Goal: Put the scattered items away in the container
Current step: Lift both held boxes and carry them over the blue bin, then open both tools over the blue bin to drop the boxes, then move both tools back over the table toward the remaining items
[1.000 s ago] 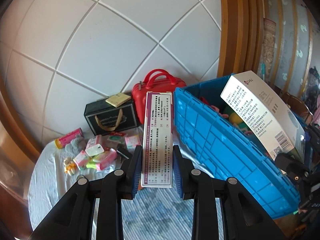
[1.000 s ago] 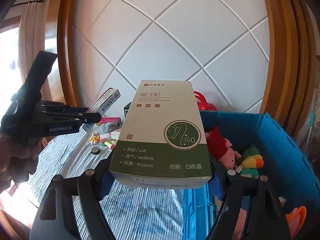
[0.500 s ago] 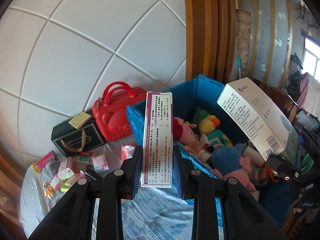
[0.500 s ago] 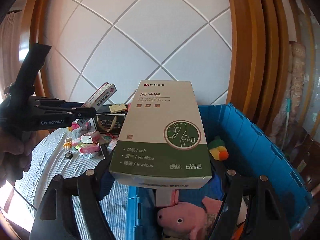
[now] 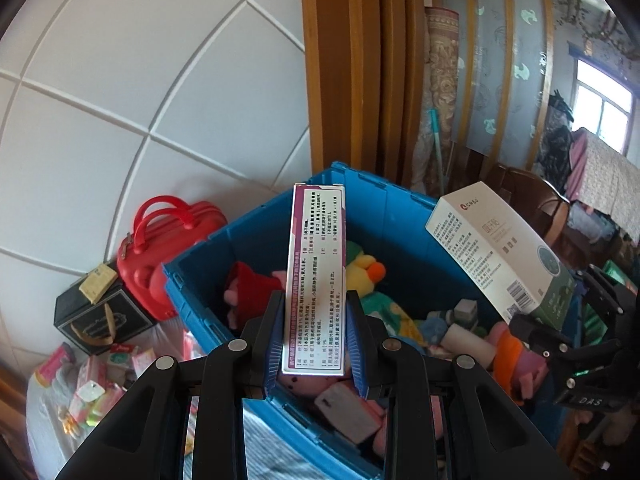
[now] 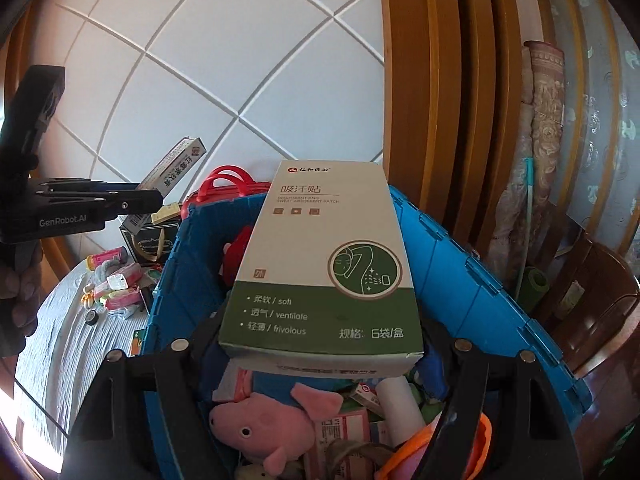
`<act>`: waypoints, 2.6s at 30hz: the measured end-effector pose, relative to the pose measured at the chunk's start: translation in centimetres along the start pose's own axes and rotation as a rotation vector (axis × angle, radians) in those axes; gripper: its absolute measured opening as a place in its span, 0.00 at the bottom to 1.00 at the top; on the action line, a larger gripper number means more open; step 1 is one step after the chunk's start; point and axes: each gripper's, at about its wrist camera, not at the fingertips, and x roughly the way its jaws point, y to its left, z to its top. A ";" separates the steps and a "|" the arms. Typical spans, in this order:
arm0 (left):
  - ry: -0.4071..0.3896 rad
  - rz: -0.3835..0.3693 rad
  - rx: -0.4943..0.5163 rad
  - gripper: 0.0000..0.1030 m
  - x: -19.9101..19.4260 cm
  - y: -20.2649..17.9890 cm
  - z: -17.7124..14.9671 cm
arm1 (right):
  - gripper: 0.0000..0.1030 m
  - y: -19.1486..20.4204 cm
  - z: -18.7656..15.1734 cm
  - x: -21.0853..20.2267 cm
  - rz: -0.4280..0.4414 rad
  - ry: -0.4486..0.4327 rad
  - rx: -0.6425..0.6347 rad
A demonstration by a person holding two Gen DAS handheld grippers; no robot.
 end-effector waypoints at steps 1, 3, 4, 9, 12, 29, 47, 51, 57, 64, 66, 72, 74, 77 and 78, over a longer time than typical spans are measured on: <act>0.005 -0.004 0.002 0.27 0.5 -0.3 0.3 | 0.74 -0.4 -0.1 0.1 -0.006 0.002 0.003; 0.013 -0.010 0.002 0.27 1.4 -0.9 0.8 | 0.74 -1.6 -0.1 0.5 -0.015 0.009 0.012; 0.015 -0.013 -0.001 0.27 1.8 -1.2 1.1 | 0.74 -2.0 0.0 0.7 -0.018 0.014 0.012; 0.007 -0.026 -0.015 0.27 3.0 -1.9 2.3 | 0.74 -3.8 0.8 2.0 -0.036 0.027 0.000; -0.003 -0.030 -0.050 0.28 3.4 -1.7 3.2 | 0.75 -4.7 1.7 2.7 -0.044 0.000 0.000; 0.110 0.014 -0.103 0.94 4.6 2.2 -2.0 | 0.99 -2.9 1.3 3.6 0.008 0.053 -0.007; 0.207 0.132 -0.266 0.94 -0.3 17.0 -19.5 | 0.99 14.8 0.8 3.9 0.238 0.097 -0.175; 0.224 0.162 -0.231 0.94 -0.4 19.7 -23.3 | 0.99 20.0 0.5 5.0 0.276 0.120 -0.211; 0.216 0.158 -0.042 0.94 1.1 23.1 -27.1 | 0.99 26.2 0.3 6.7 0.301 0.143 -0.232; 0.224 0.026 0.221 0.94 6.7 25.7 -30.7 | 0.99 29.7 -1.7 9.2 0.259 0.212 -0.225; 0.253 -0.023 0.241 0.94 9.2 27.0 -31.7 | 0.99 30.0 -2.5 9.7 0.233 0.239 -0.212; 0.282 -0.146 0.237 0.94 16.6 30.3 -34.3 | 0.99 29.8 -5.3 10.5 0.151 0.316 -0.180; 0.284 -0.180 0.247 0.94 18.4 30.8 -34.8 | 0.99 29.6 -5.9 10.7 0.125 0.337 -0.171; 0.275 -0.213 0.272 0.94 20.1 30.9 -35.1 | 0.99 29.4 -6.5 10.9 0.096 0.360 -0.155; 0.277 -0.224 0.274 0.94 20.6 30.9 -35.1 | 0.99 29.4 -6.6 11.0 0.090 0.366 -0.153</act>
